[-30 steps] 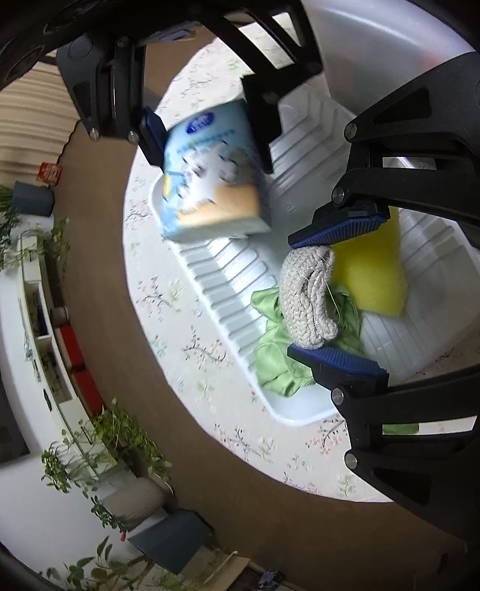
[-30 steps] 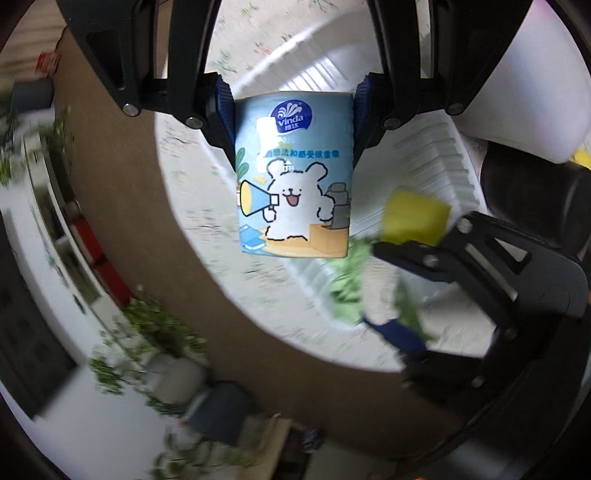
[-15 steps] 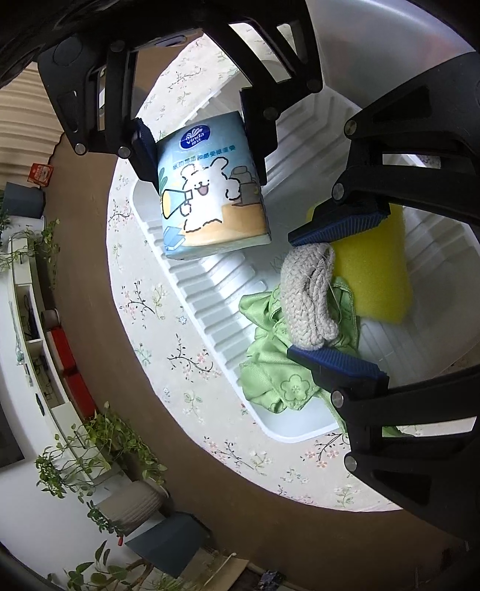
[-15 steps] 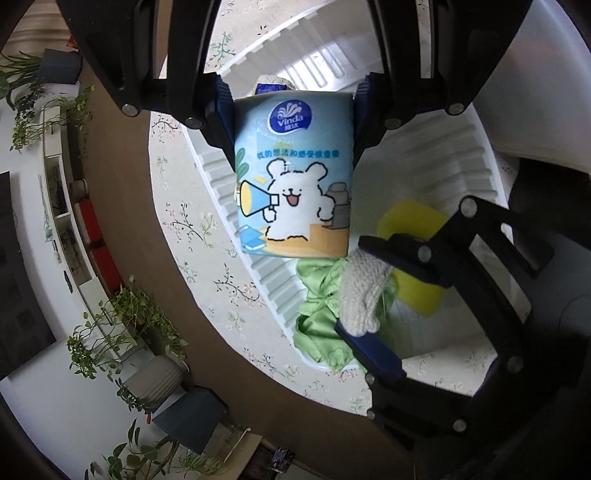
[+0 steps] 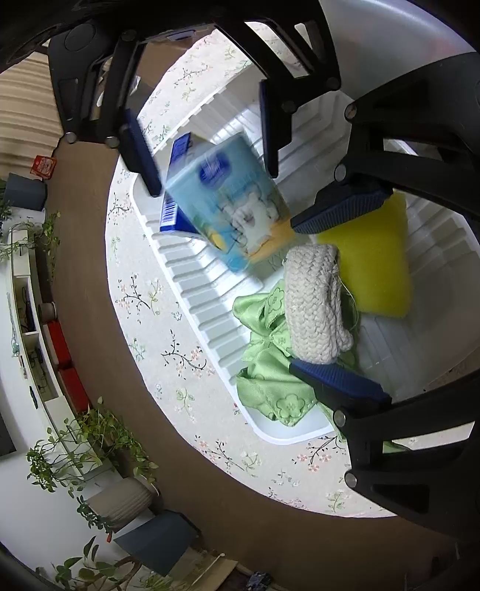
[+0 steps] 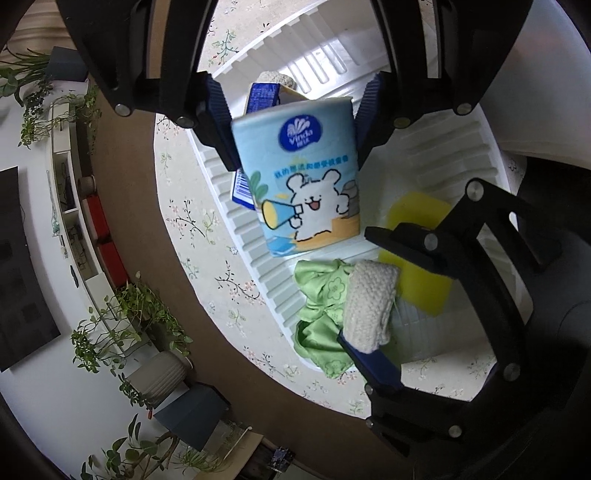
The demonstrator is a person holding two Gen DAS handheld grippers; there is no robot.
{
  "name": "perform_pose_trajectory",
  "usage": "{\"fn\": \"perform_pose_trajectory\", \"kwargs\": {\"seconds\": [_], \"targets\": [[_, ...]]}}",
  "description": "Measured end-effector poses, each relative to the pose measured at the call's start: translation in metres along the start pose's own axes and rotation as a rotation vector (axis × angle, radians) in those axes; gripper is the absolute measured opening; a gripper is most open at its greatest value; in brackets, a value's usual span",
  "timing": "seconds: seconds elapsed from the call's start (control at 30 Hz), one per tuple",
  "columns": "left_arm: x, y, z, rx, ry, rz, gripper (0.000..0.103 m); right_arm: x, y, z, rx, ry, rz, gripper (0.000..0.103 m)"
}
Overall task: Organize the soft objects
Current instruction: 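Carry the knitted pad and tissue pack to the white tray and release them inside, then bring both tools back over the remaining sponges on the table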
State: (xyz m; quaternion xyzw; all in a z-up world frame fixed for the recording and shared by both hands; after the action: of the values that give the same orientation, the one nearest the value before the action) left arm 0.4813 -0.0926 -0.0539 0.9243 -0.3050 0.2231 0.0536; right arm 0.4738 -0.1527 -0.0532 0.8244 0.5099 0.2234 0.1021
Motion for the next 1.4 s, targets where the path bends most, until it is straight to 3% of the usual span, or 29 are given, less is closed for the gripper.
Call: {"fn": "perform_pose_trajectory", "kwargs": {"seconds": [0.1,0.23,0.3,0.43,0.6,0.73,0.87,1.03,1.2,1.4], "targets": [[0.002,-0.001,-0.004,-0.011,0.012,-0.013,0.076,0.0,0.004,-0.003,-0.005,0.01,0.014,0.08],[0.004,-0.007,-0.016,-0.023,0.051,-0.048,0.084,-0.002,0.013,-0.013,-0.002,0.04,0.04,0.09],[0.005,-0.01,-0.029,-0.016,0.083,-0.062,0.09,-0.006,0.018,-0.021,-0.003,0.057,0.052,0.103],[0.006,-0.021,-0.056,-0.012,0.148,-0.099,0.095,-0.019,0.04,-0.041,-0.026,0.112,0.126,0.103],[0.001,-0.036,-0.101,-0.011,0.256,-0.155,0.096,-0.045,0.083,-0.074,-0.069,0.197,0.309,0.103],[-0.023,-0.052,-0.139,-0.013,0.353,-0.241,0.103,-0.077,0.108,-0.107,-0.088,0.285,0.491,0.103],[-0.06,-0.056,-0.172,-0.001,0.42,-0.289,0.103,-0.119,0.114,-0.142,-0.13,0.357,0.641,0.103],[-0.118,-0.035,-0.194,0.017,0.467,-0.3,0.103,-0.171,0.086,-0.181,-0.158,0.413,0.778,0.103],[-0.175,0.013,-0.207,0.039,0.53,-0.245,0.103,-0.202,0.028,-0.204,-0.154,0.437,0.837,0.103],[-0.23,0.054,-0.199,-0.038,0.493,-0.34,0.103,-0.214,-0.061,-0.214,-0.081,0.478,0.886,0.103]]}}
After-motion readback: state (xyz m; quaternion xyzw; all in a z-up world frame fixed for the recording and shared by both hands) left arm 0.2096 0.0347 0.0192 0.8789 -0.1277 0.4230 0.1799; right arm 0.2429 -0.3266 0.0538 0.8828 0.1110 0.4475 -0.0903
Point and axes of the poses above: each gripper's, at about its wrist camera, not at the fingertips, and z roughly the way its jaws point, y to its right, x to its top, the point moved 3 cm from there along z, roughly the way its jaws point, and after that the axes turned 2 degrees about -x, right-handed, at the moved point
